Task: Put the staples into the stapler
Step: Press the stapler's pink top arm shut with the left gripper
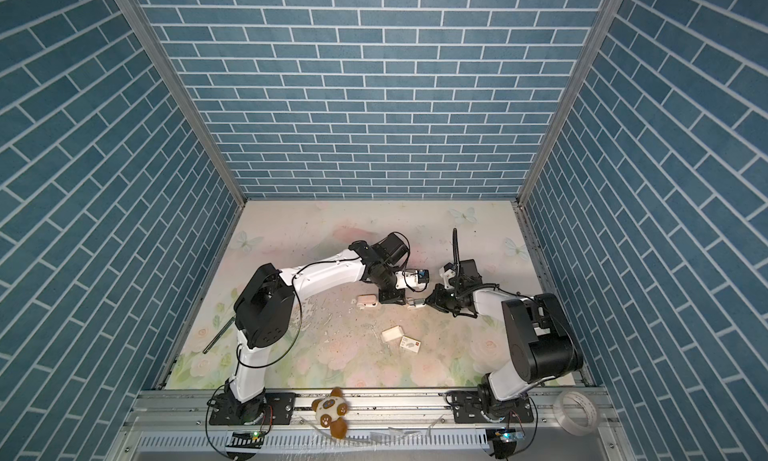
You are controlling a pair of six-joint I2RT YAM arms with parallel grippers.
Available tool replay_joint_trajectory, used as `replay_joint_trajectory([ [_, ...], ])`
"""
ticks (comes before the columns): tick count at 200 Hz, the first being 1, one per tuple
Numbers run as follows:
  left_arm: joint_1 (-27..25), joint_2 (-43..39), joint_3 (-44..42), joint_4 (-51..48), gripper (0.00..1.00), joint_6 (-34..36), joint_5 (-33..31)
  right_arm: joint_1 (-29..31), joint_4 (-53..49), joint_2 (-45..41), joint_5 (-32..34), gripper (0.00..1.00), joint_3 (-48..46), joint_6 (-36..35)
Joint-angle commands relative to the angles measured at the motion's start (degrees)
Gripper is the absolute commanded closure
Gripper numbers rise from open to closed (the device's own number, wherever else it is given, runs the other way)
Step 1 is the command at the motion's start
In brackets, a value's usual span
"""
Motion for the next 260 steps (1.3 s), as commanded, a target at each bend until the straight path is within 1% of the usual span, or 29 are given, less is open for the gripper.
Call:
replay_joint_trajectory([
  [1,-0.36,0.88,0.54,-1.34,0.57,0.52,-0.78,0.49,-2.37,1.43,-0.34,0.91,0.35,-2.11],
  [28,-0.36,0.66,-0.16,-1.33,0.58,0.87,-1.18,0.49,-2.43,1.43,-0.42,0.91,0.37,-2.12],
  [72,-0.36,0.93,-0.35,-1.41,0.70,0.71,-0.85,0.49,-2.10,1.82,-1.44,0.91,0.37,-2.29],
  [115,-0.36,0.81,0.32,-2.01,0.75,0.79,-0.44,1.13,-1.62,2.47,-2.66,0.92,0.54,-2.11],
  [155,-0.79,1.99,2.14,-3.25,0.85,0.63,-0.87,2.60,-0.99,3.33,-2.79,0.94,0.45,-1.79],
  [207,-2.01,3.10,3.33,-3.22,0.85,0.36,-1.42,3.51,0.77,3.96,-3.06,0.95,-0.23,-0.80],
  [260,-3.23,5.77,6.74,-3.81,0.86,-0.15,-1.82,4.26,2.94,3.80,-3.16,0.96,-1.45,0.94],
])
